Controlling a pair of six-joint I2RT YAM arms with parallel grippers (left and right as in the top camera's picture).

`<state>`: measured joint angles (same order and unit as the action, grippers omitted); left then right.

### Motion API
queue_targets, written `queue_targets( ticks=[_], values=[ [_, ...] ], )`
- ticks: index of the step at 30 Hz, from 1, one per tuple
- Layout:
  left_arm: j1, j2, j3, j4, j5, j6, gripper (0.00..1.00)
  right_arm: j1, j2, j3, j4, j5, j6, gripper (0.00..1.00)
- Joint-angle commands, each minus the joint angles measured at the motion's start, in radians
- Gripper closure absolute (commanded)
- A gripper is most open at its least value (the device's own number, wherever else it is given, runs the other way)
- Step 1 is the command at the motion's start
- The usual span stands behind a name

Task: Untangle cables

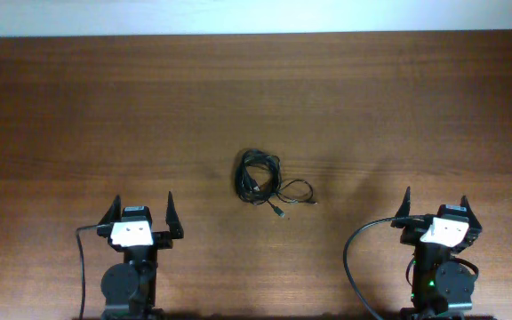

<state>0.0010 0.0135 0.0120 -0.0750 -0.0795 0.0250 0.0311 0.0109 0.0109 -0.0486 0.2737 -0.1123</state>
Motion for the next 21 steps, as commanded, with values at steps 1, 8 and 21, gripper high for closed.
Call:
queue_targets(
  ticks=[1,8,21],
  values=[
    [-0.006,-0.006,-0.003,-0.001,-0.014,-0.013,0.01,0.008,-0.008,-0.005,-0.004,0.026,0.0,0.02],
    [-0.006,-0.006,-0.003,-0.001,-0.014,-0.013,0.01,0.008,-0.008,-0.005,-0.004,0.026,0.0,0.01],
    [-0.006,-0.006,-0.003,-0.001,-0.014,-0.013,0.01,0.008,-0.008,-0.005,-0.004,0.026,0.0,0.02]
  ],
)
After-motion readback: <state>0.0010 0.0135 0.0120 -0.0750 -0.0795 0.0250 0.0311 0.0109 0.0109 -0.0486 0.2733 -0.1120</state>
